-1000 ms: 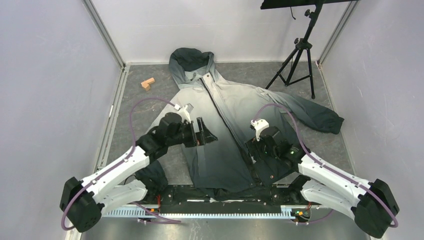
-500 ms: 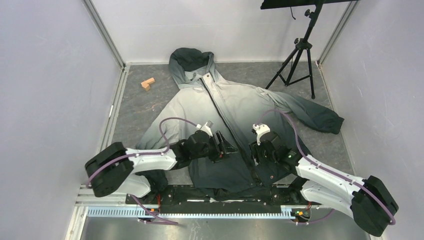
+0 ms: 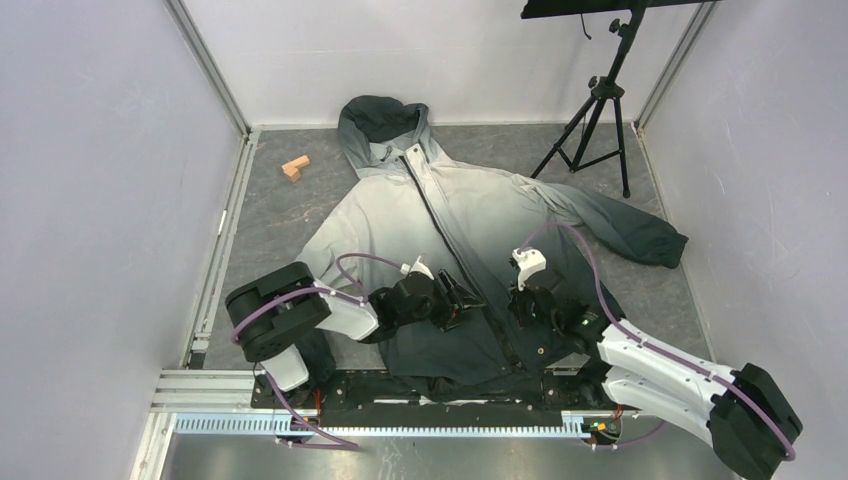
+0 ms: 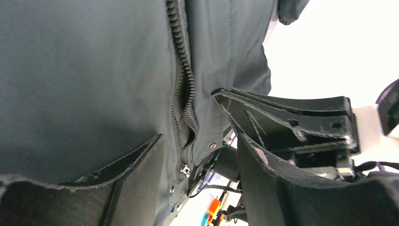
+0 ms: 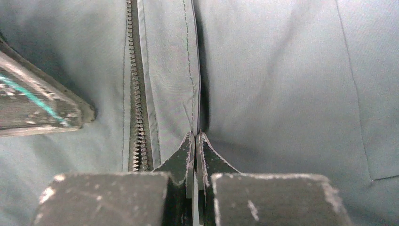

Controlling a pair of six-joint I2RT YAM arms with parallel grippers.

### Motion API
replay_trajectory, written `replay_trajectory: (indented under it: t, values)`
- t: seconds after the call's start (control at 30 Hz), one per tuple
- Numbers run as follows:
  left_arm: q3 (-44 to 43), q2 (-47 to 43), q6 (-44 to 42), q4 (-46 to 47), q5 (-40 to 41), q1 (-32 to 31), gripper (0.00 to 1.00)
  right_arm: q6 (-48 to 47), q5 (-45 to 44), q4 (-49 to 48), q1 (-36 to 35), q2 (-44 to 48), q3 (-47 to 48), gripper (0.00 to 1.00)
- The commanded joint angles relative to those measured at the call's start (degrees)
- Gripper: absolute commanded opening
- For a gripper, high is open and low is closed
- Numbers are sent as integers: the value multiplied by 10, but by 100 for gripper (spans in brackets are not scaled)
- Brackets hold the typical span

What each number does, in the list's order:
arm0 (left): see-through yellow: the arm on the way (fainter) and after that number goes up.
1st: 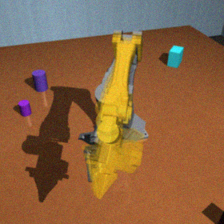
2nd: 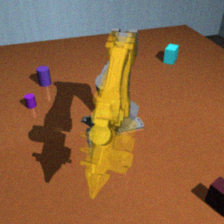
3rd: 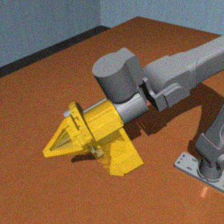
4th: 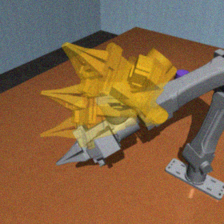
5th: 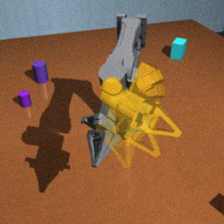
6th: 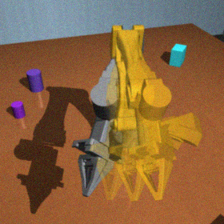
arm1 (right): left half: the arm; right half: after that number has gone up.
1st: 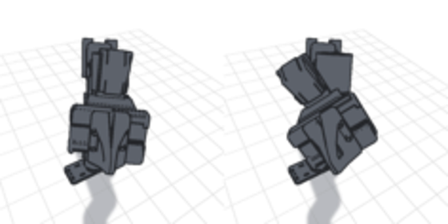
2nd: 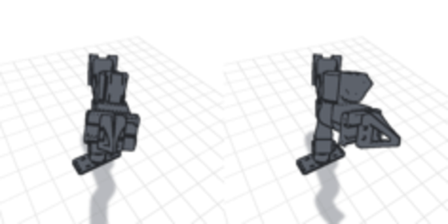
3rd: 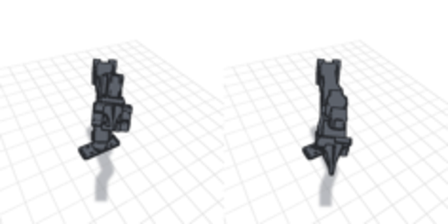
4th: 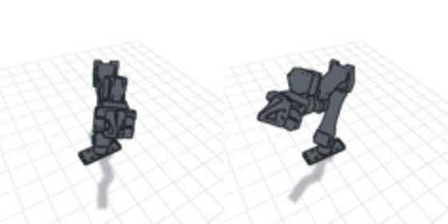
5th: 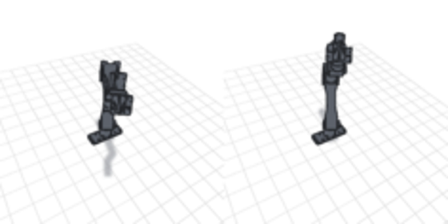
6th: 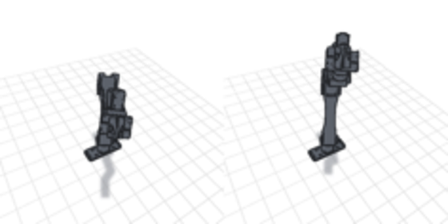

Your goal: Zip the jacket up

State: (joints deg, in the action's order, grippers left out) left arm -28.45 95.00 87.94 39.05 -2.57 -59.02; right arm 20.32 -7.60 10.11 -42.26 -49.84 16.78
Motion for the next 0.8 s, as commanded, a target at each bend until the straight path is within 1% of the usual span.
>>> replay_trajectory:
  t: [0.0, 0.1, 0.2, 0.27, 0.33, 0.5, 0.53, 0.6, 0.67, 0.7, 0.77]
  values:
    - [-17, 19, 20, 53, 34, -5, 64, 8, 3, -40, 1, 19, 26, 0]
    - [-27, 27, 10, 43, 43, -5, 63, 12, 18, -37, 7, 19, 34, 0]
    - [-43, 46, 5, 43, 37, -6, 63, 28, 67, -47, 32, 26, 32, 0]
    - [-47, 58, 7, 53, 36, -5, 66, 38, 74, -51, 46, 32, 32, 0]
    - [-46, 67, 11, 71, 39, -5, 71, 44, 93, -48, 53, 37, 34, 0]
    - [-66, 89, 0, 78, 34, -4, 71, 52, 99, -41, 65, 50, 35, 0]
    - [-71, 95, 1, 85, 31, -4, 69, 53, 104, -41, 67, 48, 36, 0]
    - [-76, 109, 2, 105, 28, -3, 57, 53, 116, -44, 71, 40, 36, 0]
    - [-80, 116, 2, 108, 28, -3, 49, 53, 123, -44, 75, 34, 38, 0]
    - [-80, 119, 1, 110, 28, -4, 46, 53, 126, -43, 76, 33, 38, 0]
    - [-79, 119, -7, 111, 28, -3, 42, 50, 130, -41, 78, 33, 40, 0]
